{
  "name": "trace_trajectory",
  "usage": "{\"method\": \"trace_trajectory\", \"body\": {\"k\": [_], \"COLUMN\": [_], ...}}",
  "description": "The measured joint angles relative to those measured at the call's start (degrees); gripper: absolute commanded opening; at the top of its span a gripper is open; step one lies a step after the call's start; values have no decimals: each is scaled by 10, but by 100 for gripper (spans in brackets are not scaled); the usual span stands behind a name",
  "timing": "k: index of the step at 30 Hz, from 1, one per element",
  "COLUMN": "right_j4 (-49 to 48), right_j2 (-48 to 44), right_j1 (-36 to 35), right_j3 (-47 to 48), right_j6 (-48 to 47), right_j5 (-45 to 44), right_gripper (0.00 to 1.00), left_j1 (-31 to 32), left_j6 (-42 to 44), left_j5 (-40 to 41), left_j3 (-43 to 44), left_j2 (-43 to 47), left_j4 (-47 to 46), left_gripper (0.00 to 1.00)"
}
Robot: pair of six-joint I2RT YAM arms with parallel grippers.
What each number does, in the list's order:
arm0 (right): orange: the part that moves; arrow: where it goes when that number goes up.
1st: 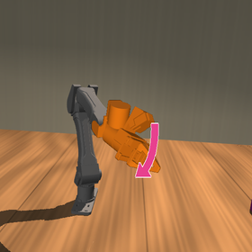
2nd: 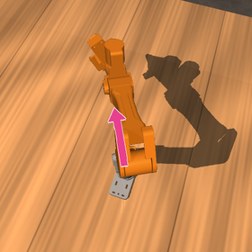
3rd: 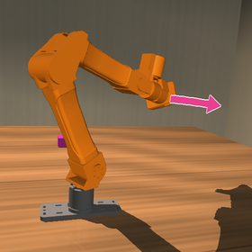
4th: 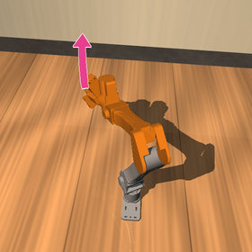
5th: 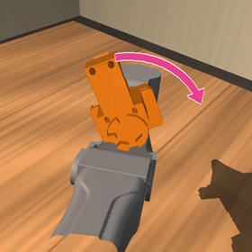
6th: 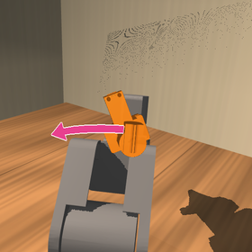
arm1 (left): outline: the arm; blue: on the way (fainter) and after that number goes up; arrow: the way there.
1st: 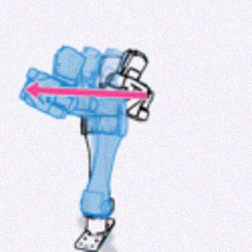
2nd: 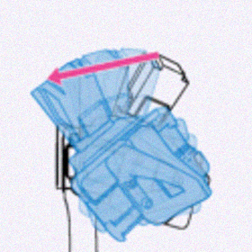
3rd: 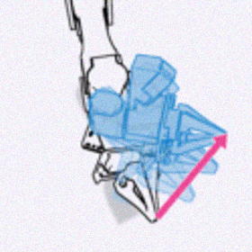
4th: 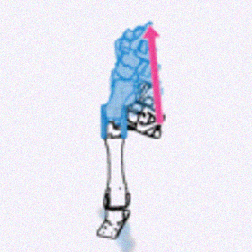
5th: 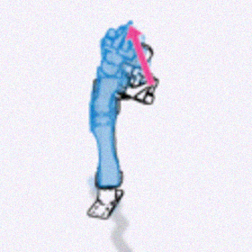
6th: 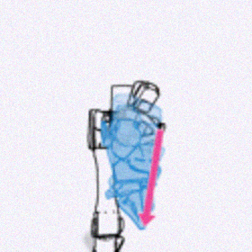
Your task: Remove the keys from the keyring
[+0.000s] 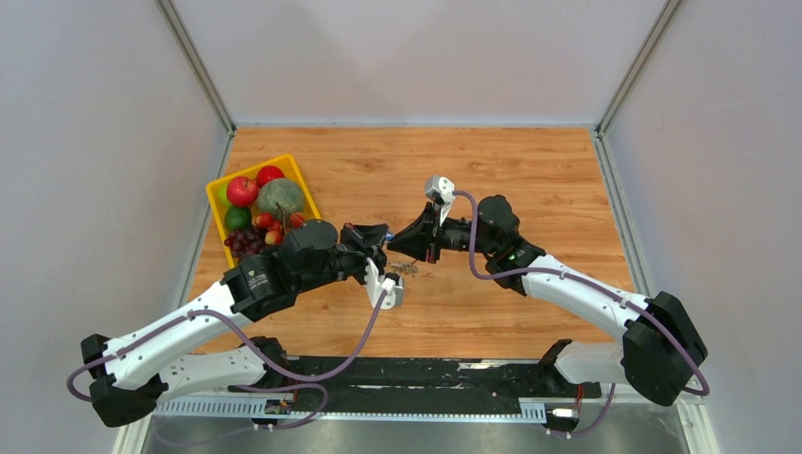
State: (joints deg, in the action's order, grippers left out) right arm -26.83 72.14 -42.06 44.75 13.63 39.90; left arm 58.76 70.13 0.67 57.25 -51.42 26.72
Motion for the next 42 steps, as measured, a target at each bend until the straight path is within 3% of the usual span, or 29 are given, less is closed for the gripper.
{"method": "trace_trajectory", "body": {"k": [12,29,34,42], "right_j4": [47,97,86,46], "right_j2": [-27,-92,-108,-124], "right_j1": [-1,-5,-19,-28], "right_j3": [-16,-34,-40,-67], "right_j6": [100,131,102,72], "right_j5": [-42,-147,-159,-141], "right_gripper": [0,0,18,29], "left_j1": [-4,-75,-106,-125], "left_j6": [-97,-298,-350,-384], "left_j5": [-7,-115,-179,-259], "left_j3": [-34,-45,-48,-76], "left_j2": [-9,-51,-61,-55], "left_j4": [-68,-178,-198,-245], "left_gripper": [0,0,0,0]}}
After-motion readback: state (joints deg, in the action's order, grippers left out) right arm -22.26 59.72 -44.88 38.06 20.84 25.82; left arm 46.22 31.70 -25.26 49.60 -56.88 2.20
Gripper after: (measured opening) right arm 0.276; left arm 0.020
